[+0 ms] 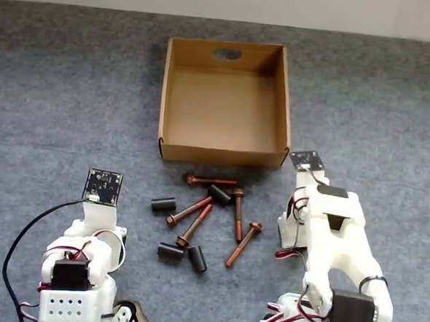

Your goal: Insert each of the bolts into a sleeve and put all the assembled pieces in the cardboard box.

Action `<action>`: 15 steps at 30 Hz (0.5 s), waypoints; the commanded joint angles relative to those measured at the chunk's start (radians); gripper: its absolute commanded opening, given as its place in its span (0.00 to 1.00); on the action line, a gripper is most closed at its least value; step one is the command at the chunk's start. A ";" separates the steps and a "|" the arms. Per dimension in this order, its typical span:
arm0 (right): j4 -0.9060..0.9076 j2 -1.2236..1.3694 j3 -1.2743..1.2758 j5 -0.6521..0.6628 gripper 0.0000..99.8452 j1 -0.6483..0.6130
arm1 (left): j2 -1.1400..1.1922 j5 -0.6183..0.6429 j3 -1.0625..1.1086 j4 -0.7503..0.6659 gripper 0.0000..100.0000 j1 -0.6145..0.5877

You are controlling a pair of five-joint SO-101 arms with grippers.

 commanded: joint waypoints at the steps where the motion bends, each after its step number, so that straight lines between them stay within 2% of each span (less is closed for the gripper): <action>1: 0.047 0.008 -0.039 0.023 0.01 -0.002 | -0.007 0.000 0.018 0.005 0.01 -0.008; 5: 0.213 -0.143 -0.101 0.021 0.01 -0.004 | -0.007 0.000 0.018 0.005 0.01 -0.008; 8: 0.262 -0.357 -0.104 0.021 0.01 -0.005 | -0.007 0.000 0.018 0.005 0.01 -0.008; 12: 0.225 -0.636 -0.016 0.005 0.01 -0.005 | -0.007 0.003 0.018 0.005 0.01 -0.004; 15: 0.130 -0.785 0.104 -0.098 0.01 -0.007 | -0.007 0.003 0.018 0.005 0.01 -0.004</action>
